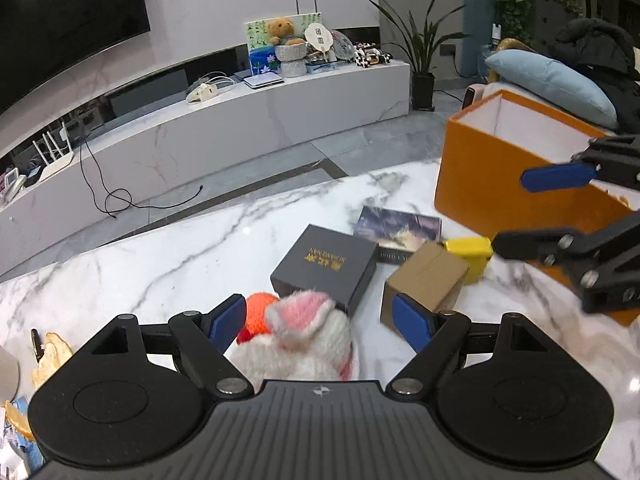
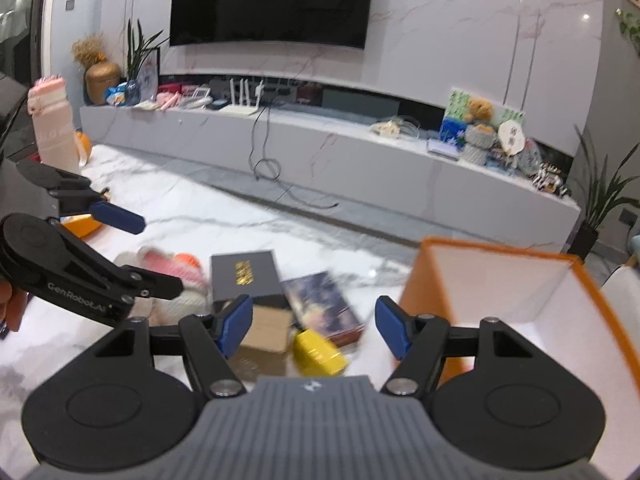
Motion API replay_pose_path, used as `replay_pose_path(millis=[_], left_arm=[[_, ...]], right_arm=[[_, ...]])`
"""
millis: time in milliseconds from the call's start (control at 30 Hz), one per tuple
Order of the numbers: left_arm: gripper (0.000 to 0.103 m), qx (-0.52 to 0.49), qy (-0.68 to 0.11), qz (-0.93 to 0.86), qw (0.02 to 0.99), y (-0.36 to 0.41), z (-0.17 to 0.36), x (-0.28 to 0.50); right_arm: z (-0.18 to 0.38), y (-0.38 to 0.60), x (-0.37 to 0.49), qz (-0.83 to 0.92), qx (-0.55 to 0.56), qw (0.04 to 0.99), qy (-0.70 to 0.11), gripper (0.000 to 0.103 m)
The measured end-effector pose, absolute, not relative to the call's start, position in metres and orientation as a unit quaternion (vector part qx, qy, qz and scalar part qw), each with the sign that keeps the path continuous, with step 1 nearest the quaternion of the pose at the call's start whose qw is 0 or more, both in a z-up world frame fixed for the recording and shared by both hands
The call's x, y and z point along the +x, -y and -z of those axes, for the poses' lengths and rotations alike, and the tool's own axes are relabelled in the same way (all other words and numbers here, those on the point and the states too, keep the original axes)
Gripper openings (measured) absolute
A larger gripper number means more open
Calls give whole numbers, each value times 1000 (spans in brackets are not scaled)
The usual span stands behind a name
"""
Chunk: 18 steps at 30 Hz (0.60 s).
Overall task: Organize objects
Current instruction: 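Move both tools back toward the crocheted bunny and brown box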
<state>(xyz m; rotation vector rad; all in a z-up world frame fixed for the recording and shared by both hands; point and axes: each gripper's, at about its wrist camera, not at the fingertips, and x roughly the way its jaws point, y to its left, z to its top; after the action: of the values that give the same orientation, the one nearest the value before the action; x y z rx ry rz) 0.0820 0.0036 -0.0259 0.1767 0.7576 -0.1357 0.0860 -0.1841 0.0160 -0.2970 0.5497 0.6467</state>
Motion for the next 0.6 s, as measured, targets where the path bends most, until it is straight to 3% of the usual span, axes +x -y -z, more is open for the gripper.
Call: replay_pose_path(millis=[400, 600], left_arm=[[96, 65, -375, 78, 921, -27, 42, 52], [100, 122, -360, 79, 921, -16, 50, 51]], right_arm=[[31, 152, 72, -336, -200, 876, -281, 77], [39, 153, 81, -324, -191, 882, -283, 77]])
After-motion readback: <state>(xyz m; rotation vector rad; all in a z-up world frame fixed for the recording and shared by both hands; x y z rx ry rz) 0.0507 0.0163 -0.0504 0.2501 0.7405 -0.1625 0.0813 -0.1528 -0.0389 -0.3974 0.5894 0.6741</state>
